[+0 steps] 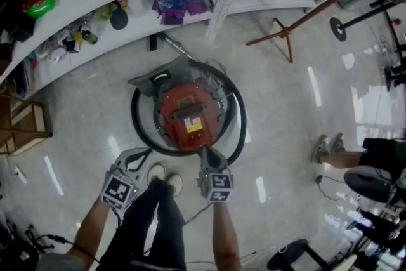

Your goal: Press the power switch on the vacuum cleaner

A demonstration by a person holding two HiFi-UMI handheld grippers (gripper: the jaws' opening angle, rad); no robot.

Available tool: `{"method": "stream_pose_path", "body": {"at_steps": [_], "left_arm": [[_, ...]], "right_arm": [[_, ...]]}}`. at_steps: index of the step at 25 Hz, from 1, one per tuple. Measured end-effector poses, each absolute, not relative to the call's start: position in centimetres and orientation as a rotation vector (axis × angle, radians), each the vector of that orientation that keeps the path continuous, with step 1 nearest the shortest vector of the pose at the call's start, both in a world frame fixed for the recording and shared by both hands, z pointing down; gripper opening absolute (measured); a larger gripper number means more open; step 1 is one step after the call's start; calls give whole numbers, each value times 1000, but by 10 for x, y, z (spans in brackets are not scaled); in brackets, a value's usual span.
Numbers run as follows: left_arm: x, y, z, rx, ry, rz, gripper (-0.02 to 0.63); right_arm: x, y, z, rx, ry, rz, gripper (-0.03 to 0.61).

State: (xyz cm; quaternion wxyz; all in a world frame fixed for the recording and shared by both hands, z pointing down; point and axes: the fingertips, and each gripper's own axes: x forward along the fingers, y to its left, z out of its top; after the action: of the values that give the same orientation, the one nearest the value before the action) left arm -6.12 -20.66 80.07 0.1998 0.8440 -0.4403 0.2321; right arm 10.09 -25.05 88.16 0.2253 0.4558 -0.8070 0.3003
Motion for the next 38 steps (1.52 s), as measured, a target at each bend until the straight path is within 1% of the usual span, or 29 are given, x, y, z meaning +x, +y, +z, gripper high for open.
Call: {"method": "stream_pose_path", "body": {"at_steps": [26,38], "left_arm": [[-67,-201,813,2351,-1223,659,6],[-68,-205,813,2340,-1220,639,6]], "right_arm": [[91,-281,947,1247,-2165,828,12],[93,-284,948,1255,-2151,816,12]]}}
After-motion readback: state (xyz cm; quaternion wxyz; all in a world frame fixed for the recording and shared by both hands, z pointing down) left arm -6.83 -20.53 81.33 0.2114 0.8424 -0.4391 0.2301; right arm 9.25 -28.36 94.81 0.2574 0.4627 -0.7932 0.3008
